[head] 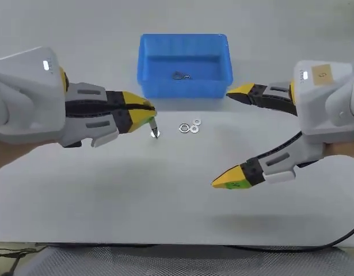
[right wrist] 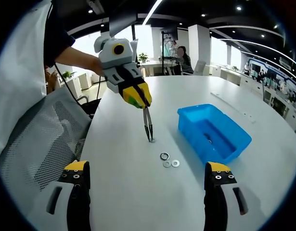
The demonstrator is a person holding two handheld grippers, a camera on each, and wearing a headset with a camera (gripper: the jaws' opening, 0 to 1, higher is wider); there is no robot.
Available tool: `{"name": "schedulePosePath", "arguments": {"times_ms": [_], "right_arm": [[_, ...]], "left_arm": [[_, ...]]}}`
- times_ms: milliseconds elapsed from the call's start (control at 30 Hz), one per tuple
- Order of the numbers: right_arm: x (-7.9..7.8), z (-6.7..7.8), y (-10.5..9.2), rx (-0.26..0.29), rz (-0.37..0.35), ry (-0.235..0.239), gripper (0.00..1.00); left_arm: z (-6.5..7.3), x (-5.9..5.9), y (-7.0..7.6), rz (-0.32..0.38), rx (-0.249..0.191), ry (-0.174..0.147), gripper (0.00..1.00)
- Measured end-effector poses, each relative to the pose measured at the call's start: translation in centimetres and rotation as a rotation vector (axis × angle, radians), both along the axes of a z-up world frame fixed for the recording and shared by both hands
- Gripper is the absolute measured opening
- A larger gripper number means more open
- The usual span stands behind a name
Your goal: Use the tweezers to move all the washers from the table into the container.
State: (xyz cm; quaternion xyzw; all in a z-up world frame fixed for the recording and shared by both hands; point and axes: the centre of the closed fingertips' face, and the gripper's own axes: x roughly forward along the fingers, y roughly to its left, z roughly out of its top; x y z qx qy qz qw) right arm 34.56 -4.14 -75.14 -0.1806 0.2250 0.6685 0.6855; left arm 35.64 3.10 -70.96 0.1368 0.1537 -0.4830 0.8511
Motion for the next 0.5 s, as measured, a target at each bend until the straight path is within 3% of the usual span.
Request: {"name": "schedulePosePath", "arguments": {"times_ms": [100,233,267,333,367,500], "right_arm": [[0.0,0.1,0.1,0.007,-0.004,0.009,0.99],[-0.1,0.3,0.6,0.024,-0.002,0.021,0.99],[-0.2,0.2,0.8,0.026,0.003,0.024,0.99],[-0.4,0.1,1.3,0.025,0.022,0.029,0.98],[-0.5,0.1,1.6,0.026,0.032,0.031,0.98],[-1.1,-0.2,3.4,0.025,0.091,0.042,0.96]], "left_arm": [[0.0,0.0,0.2,-0.001,0.004,0.001,0.06],[-0.1,-0.4,0.3,-0.015,-0.001,0.031,0.06],[-0.1,-0.4,0.3,-0.021,0.007,0.027,0.06],[-0.2,-0.8,0.4,-0.044,0.017,0.052,0.06],[-0.3,-0.9,0.5,-0.057,0.04,0.045,0.06],[-0.8,-0.6,1.2,-0.035,0.072,0.071,0.06]]}}
